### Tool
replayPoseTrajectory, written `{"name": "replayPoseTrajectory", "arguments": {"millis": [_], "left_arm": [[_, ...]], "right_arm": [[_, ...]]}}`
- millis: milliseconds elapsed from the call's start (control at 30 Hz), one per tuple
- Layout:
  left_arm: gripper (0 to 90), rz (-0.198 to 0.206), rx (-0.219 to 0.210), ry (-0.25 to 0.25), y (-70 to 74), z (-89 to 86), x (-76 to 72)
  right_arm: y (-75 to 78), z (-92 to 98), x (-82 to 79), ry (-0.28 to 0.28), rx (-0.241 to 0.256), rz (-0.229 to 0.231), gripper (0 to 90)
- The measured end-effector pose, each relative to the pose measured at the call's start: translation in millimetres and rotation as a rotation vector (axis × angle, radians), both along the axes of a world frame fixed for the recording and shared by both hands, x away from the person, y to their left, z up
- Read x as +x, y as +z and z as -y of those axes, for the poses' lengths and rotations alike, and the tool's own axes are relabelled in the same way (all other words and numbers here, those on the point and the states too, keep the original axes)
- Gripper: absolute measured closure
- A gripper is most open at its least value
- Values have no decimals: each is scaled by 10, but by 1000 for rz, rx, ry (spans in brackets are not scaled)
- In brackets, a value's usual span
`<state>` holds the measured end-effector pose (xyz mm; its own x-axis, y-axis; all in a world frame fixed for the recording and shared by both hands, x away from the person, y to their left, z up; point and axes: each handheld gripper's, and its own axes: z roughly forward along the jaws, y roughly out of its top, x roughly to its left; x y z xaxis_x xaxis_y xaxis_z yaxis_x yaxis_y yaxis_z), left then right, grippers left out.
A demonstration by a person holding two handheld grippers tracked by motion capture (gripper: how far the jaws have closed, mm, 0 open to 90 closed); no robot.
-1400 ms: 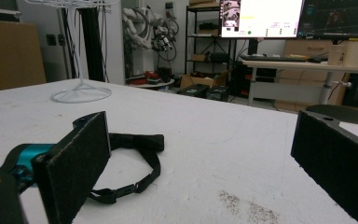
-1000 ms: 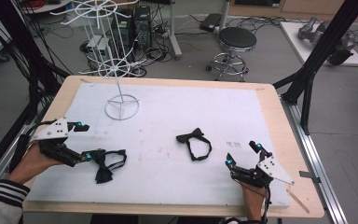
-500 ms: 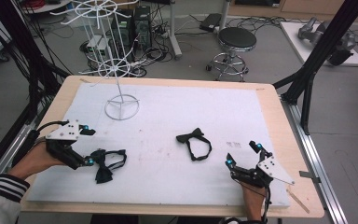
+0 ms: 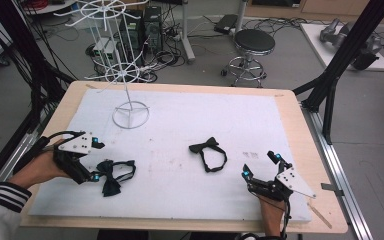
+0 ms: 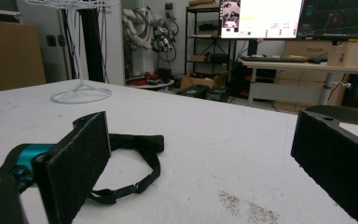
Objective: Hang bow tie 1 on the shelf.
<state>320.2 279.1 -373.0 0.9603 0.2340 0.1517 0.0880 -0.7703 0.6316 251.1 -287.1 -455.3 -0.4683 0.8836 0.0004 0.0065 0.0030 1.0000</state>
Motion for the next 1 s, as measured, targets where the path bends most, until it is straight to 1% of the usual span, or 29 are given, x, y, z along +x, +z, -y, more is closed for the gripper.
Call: {"name": "replayPoseTrajectory", "arguments": {"millis": [33,67,100,133,167,200,233,267,367,433,500,533,600,667,733,767,900,933,967,1000], "left_arm": [[91,-3,11,-4,-11,7,0],[91,-4,32,-13,-16,12,4],[95,-13,45,-21,-38,25,3],[103,-13,45,-21,-38,25,3],[103,-13,59,-26,-41,29,6],[146,-24,61,-21,-61,34,10],[157,-24,61,-21,-61,34,10],[157,-26,67,-24,-71,32,23],[157,-42,65,-7,-104,33,43],[158,-45,79,-16,-121,43,50],[163,-54,105,-30,-141,62,54],[171,-59,128,-37,-167,87,57],[185,-63,134,-39,-184,95,59],[186,-78,158,-39,-218,102,84],[187,-82,159,-35,-231,101,94],[187,-98,165,-32,-247,108,99],[187,-106,173,-46,-267,128,90],[194,-107,184,-50,-268,130,94],[197,-107,191,-51,-274,130,100],[198,-110,195,-51,-280,126,107]], "right_arm": [[-1,0,0,0,0,1,39],[0,0,0,0,0,0,39],[-1,0,0,0,0,2,39],[-1,0,0,0,0,2,39],[0,0,0,0,0,1,39],[-1,0,0,0,0,1,39],[-1,0,0,0,0,1,39],[0,0,0,0,-1,1,39],[0,1,0,0,-1,2,39],[0,0,0,0,0,2,39],[-1,0,-1,0,-1,2,39],[0,0,-1,0,0,2,39],[-1,1,-1,1,-1,3,39],[0,1,-1,1,0,2,39],[-1,-1,-3,-1,2,2,39],[0,4,1,-1,-3,7,39],[0,4,1,-1,-2,6,39],[-2,0,-3,-1,2,1,39],[0,5,3,-2,-4,9,39],[-2,1,-3,0,0,3,39]]}}
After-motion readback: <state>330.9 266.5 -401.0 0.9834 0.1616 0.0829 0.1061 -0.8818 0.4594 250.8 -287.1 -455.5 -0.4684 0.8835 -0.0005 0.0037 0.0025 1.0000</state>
